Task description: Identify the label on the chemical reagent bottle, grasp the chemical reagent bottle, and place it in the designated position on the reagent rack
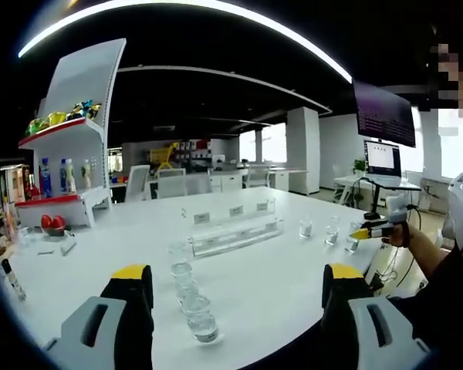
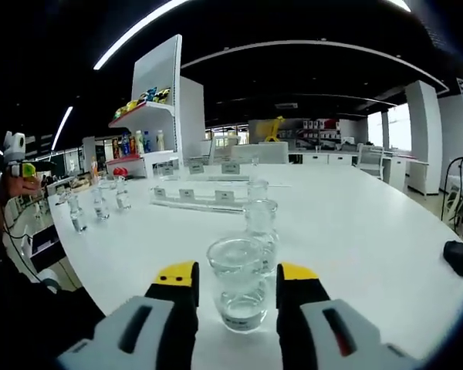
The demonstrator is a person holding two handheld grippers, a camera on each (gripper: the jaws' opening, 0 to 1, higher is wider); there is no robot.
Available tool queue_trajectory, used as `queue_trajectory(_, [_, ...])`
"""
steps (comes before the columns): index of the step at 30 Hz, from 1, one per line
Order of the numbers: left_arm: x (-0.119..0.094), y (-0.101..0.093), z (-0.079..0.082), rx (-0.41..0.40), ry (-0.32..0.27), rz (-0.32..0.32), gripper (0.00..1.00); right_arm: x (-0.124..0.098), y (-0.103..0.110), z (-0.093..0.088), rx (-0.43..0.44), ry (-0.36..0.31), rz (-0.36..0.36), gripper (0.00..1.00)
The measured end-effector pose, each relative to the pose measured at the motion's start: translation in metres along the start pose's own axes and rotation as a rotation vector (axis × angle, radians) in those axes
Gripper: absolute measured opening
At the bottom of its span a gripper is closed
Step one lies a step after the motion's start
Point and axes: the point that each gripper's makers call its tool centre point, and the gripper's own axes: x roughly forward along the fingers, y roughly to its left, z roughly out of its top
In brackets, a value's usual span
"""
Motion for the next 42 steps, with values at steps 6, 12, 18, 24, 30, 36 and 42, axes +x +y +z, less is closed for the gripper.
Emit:
queue_trajectory(6, [-0.0019,0.0011,0.0004,0.003,-0.003,-0.002,0.9,0.0003,-0.0046,-0.0007,-0.002,-0.001,-0.022,0.31])
queue_trajectory(12, [-0.0024,0.002,-0.0024,0.005,0.008,0.001,0.9,0.0006,-0.0044,-0.003,0.0,-0.004,-0.022,0.27])
queue_trajectory(18, [-0.0017,0.0013,-0.0023,0.004,0.008,0.002,0.9,0.0006,-0.0018,-0.0032,-0.001,-0.011,-0.011,0.25])
queue_trajectory(24, [-0.0017,-0.0004,0.0009,-0.001,-0.011,-0.003,0.9,0.0005,-0.0019,-0.0037,-0.002,-0.007,-0.011,0.25])
queue_trajectory(30, [-0.0037,-0.0012,0.0022,0.006,-0.007,0.0,0.9,0.0001,-0.0036,-0.0039,-0.02,-0.004,-0.024,0.27])
queue_trajectory(36, [-0.0042,-0.0001,0.0031,0.011,-0.008,0.003,0.9,0.001,-0.0038,-0.0048,-0.028,-0.003,-0.028,0.27])
queue_trajectory(42, [-0.0014,-0.0015,0.0034,0.009,-0.009,-0.004,0.9,0.0019,-0.0045,-0.0035,-0.042,-0.004,-0.036,0.28])
